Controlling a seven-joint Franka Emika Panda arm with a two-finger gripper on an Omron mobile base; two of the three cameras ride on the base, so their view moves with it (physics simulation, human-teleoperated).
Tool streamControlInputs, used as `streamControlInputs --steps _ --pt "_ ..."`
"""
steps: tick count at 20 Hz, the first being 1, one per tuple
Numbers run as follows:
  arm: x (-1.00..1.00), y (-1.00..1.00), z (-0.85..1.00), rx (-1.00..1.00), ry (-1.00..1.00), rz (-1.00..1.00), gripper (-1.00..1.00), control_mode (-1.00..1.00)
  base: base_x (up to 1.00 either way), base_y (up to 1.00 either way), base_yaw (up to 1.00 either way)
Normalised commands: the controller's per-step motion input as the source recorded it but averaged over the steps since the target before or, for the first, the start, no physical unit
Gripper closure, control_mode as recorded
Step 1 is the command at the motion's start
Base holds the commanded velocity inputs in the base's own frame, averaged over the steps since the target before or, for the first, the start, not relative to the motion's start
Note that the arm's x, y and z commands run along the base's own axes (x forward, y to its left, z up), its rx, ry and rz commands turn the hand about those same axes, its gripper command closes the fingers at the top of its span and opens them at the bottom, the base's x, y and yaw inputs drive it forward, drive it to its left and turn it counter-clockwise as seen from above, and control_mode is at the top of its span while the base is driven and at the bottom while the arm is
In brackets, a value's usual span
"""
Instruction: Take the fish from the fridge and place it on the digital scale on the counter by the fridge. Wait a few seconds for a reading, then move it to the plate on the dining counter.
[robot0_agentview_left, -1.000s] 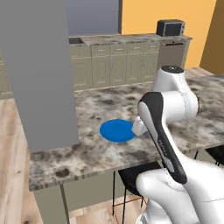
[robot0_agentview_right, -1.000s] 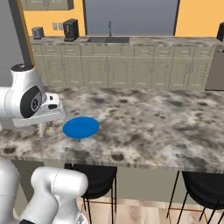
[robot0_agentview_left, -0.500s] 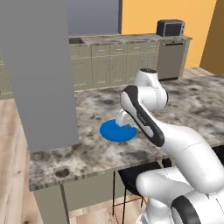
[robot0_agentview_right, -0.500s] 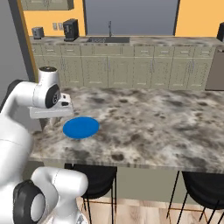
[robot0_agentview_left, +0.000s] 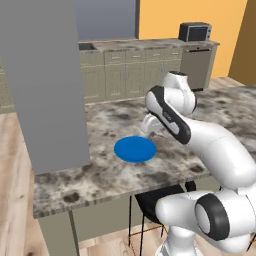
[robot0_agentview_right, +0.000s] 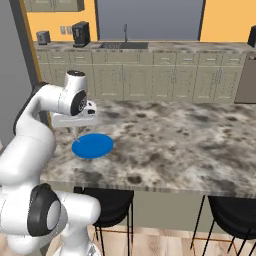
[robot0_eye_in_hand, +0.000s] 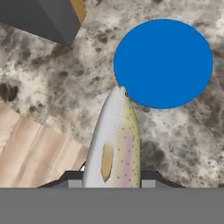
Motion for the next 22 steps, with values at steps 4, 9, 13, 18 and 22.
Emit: streamControlInputs --steps 4,9,13,18,22 --pt "0.22 0.0 0.12 -0.36 0.25 -0.03 1.0 -1.0 0.0 0.0 0.0" --pt "0.33 0.03 -0.35 -0.24 0.3 -0.16 1.0 -1.0 0.0 0.0 0.0" --pt "0.57 -0.13 -0.91 0.06 0.13 -0.12 1.0 -1.0 0.0 0.0 0.0" --pt "0.66 -0.04 -0.57 0.05 0.02 -0.13 1.0 -1.0 0.0 0.0 0.0" --pt "0.54 0.08 -0.05 -0.07 0.03 -0.07 1.0 -1.0 0.0 0.0 0.0"
